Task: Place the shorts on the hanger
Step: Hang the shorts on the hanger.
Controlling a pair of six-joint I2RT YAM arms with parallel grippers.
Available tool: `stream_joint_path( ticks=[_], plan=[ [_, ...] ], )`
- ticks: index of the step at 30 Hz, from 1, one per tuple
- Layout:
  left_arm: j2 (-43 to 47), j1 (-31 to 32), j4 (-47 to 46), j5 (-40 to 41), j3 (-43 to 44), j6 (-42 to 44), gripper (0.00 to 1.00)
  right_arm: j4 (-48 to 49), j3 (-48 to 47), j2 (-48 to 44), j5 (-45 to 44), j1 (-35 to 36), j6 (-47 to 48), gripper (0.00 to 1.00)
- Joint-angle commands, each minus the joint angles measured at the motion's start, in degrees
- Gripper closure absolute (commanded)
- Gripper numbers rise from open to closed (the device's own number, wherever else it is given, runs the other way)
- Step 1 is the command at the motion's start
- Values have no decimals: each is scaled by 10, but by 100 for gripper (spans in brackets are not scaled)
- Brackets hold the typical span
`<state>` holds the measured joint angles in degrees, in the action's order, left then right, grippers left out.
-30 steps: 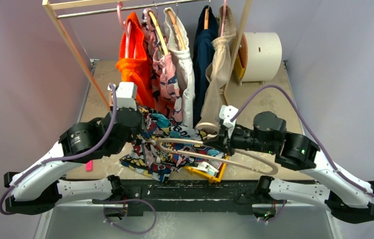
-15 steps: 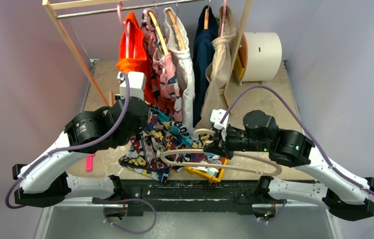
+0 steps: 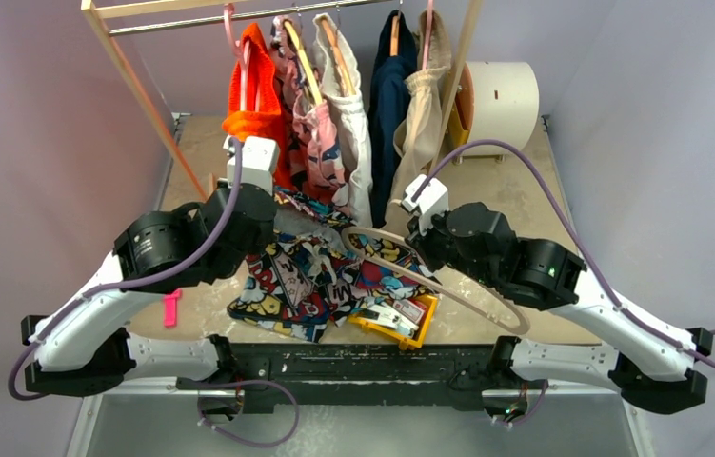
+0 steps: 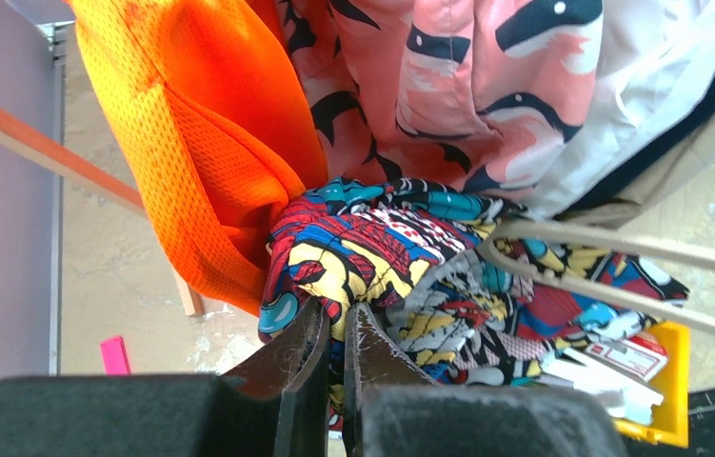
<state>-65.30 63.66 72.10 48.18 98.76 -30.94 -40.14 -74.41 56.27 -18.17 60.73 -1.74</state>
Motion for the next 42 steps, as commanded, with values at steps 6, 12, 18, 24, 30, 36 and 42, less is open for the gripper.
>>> stream_joint_path(
  ticks=[6,12,18,24,30,36,42],
  plan=[
    [53,-3,-38,-97,-23,65,100,66,-20,-48,6,-1,15,100],
    [61,-3,-55,-120,-35,61,100,123,-4,-96,178,-2,31,100],
    [18,-3,-40,-123,-5,37,100,163,2,-104,241,-2,40,100],
    [-6,-3,-26,-122,13,26,100,203,5,-128,249,-1,47,100],
    [-17,-4,-25,-119,25,24,100,222,25,-119,256,-2,47,100],
    [-23,-3,-11,-100,52,17,100,234,35,-121,280,-1,47,100],
    [-25,-3,-18,-108,61,10,100,208,33,-72,207,-2,48,100]
  ],
)
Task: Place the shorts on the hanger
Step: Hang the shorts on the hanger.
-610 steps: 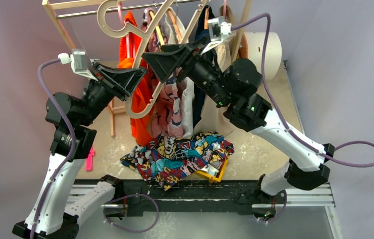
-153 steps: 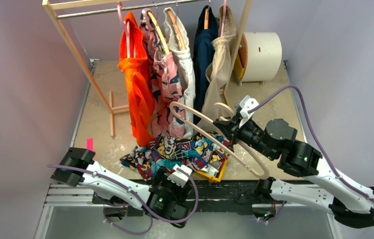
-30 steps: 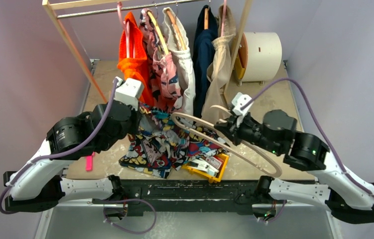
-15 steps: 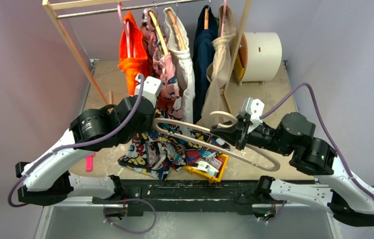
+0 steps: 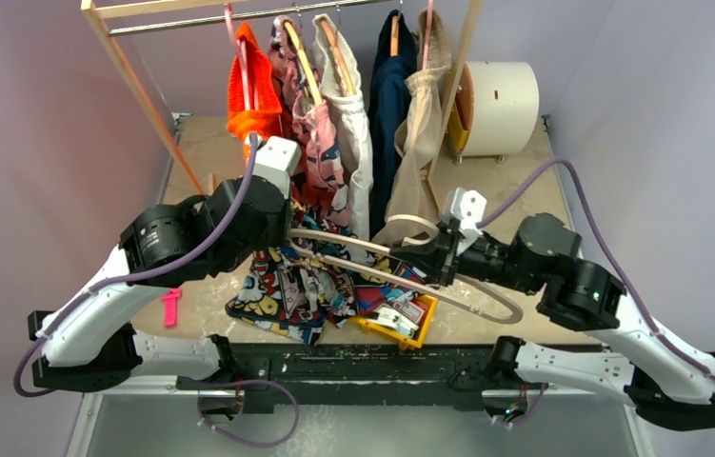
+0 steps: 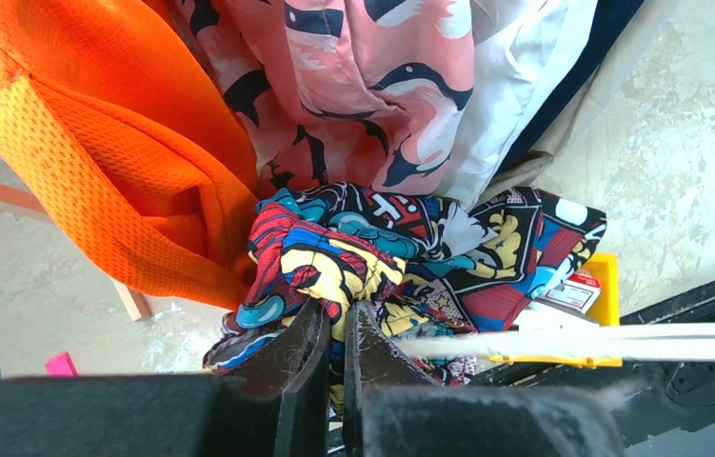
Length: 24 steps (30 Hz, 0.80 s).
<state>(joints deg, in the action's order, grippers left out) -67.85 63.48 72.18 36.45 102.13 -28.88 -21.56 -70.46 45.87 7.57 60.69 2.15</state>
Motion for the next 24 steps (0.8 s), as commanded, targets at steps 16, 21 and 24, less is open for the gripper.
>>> stream_joint_path(
  ticks=[16,21,24],
  plan=[
    [-29,-1,-40,-23,53,-12,100,154,50,23,16,-1,6,100],
    [-38,-1,-56,-51,62,-11,100,196,51,73,-1,-1,4,100],
    [-38,-1,-76,-84,56,-13,100,213,53,105,-15,-1,-2,100]
  ],
)
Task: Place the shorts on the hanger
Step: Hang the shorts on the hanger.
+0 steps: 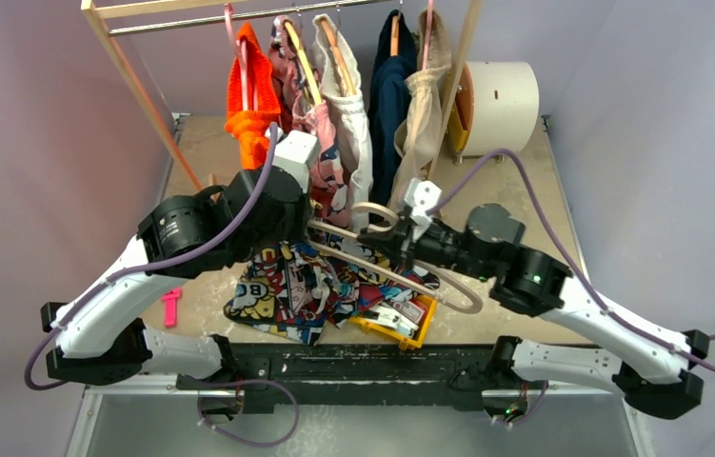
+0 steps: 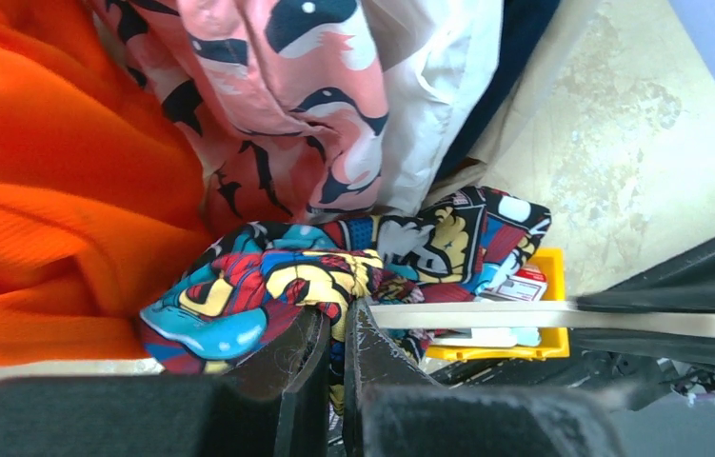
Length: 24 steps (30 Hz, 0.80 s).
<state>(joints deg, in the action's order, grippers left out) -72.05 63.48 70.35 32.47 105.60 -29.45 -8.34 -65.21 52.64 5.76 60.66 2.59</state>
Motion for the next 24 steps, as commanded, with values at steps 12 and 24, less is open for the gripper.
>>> stream_joint_path(
  ticks=[12,24],
  plan=[
    [11,-2,-177,-210,33,-16,100,163,28,-7,90,-1,-25,100],
    [-24,0,-243,-291,29,-34,100,269,121,-94,19,-1,-63,100]
  ],
)
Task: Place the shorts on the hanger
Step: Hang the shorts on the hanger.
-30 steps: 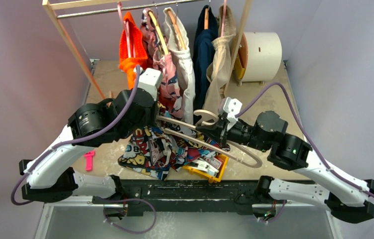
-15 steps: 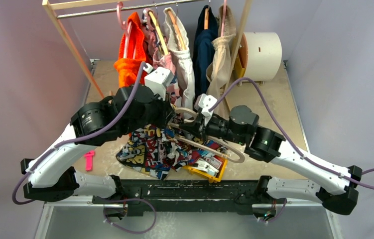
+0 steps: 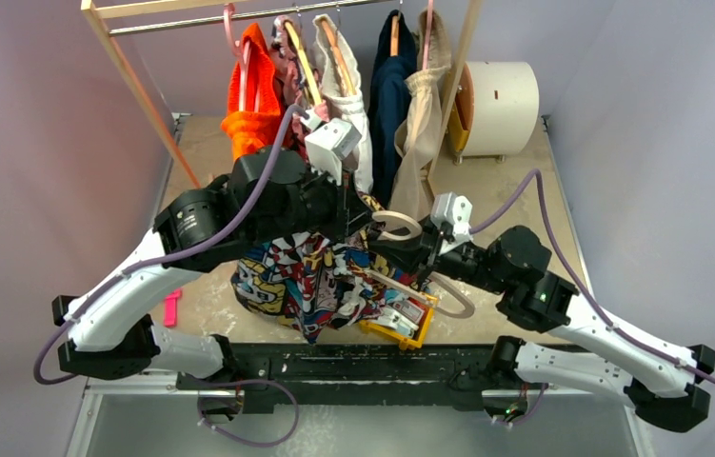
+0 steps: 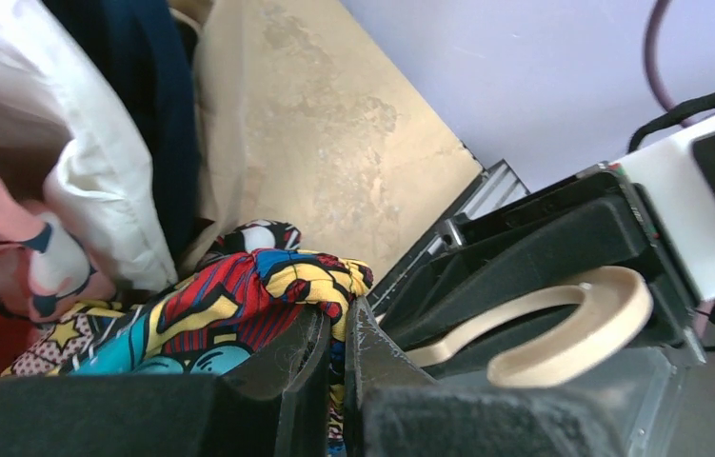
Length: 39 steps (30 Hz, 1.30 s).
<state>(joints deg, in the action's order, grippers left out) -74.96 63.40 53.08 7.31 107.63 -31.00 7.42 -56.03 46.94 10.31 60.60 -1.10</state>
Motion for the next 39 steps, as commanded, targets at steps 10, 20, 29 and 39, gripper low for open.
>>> stream_joint_path(
  ticks=[10,20,29,39],
  plan=[
    [-16,1,-99,-68,68,-35,100,129,29,-21,23,0,-37,100],
    [-16,1,-69,-28,49,-14,54,156,45,-80,0,0,-81,100],
    [2,1,-65,-8,68,-3,37,170,79,-136,-67,0,-99,100],
    [46,1,-70,22,99,11,32,138,74,-154,-155,0,-73,100]
  ],
)
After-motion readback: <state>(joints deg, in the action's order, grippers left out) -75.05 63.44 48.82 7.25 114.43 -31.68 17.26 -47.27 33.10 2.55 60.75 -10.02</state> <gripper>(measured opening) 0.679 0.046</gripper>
